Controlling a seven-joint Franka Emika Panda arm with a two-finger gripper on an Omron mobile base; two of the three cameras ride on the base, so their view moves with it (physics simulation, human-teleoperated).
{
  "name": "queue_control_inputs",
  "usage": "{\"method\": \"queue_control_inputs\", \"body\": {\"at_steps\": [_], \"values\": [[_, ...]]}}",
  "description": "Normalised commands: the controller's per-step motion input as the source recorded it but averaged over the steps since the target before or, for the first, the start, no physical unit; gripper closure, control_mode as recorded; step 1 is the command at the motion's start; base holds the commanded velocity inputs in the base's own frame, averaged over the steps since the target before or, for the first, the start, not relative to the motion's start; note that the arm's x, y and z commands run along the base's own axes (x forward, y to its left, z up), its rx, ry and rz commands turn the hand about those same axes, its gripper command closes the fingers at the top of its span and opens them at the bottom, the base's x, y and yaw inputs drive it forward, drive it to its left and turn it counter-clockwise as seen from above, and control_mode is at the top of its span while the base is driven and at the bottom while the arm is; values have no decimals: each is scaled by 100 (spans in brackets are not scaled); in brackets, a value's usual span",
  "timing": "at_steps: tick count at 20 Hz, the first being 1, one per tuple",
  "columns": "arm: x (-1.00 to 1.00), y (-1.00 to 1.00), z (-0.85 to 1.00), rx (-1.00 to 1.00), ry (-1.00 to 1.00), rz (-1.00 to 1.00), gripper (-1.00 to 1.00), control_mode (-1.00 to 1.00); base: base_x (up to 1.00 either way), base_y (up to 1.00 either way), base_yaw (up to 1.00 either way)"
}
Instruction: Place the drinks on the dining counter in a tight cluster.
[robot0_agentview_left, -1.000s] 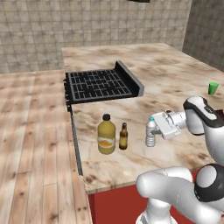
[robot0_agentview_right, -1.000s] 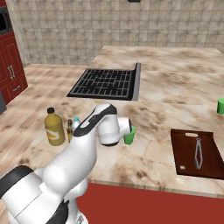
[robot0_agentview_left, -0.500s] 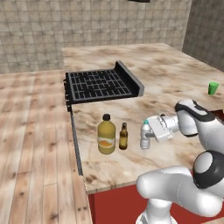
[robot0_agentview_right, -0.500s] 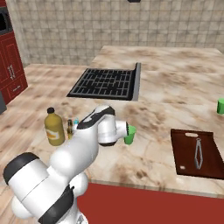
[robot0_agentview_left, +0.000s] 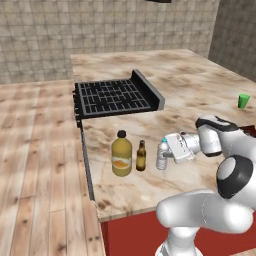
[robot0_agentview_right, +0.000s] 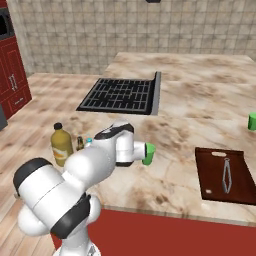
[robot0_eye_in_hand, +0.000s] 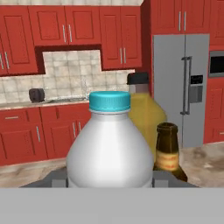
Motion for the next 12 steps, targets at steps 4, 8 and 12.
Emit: {"method": "queue_control_inputs", "body": {"at_steps": [4,8,12], "values": [[25,0,-12,0,-1,0,100,-100,0,0,0],[20,0,-13,0,-2,0,100,-100,0,0,0],[12,0,-15,0,-3,0,100,-100,0,0,0]]}}
